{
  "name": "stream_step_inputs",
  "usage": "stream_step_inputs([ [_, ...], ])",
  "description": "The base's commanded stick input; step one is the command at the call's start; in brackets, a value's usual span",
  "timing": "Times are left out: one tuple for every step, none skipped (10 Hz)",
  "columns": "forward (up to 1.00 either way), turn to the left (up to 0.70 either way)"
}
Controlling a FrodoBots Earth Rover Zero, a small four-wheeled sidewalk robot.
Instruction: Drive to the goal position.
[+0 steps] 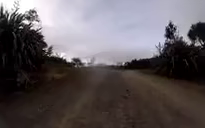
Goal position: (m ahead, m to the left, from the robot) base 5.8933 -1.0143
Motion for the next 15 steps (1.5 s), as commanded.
stream_step_inputs([
  [0.85, 0.00],
  [0.85, 0.00],
  [0.85, 0.00],
  [0.85, 0.00],
  [0.85, 0.00],
  [0.85, 0.00],
  [0.85, 0.00],
  [0.85, 0.00],
  [0.85, 0.00],
  [0.85, 0.00],
  [0.85, 0.00],
  [0.85, 0.00],
  [0.85, 0.00],
  [0.85, -0.01],
  [0.85, -0.09],
])
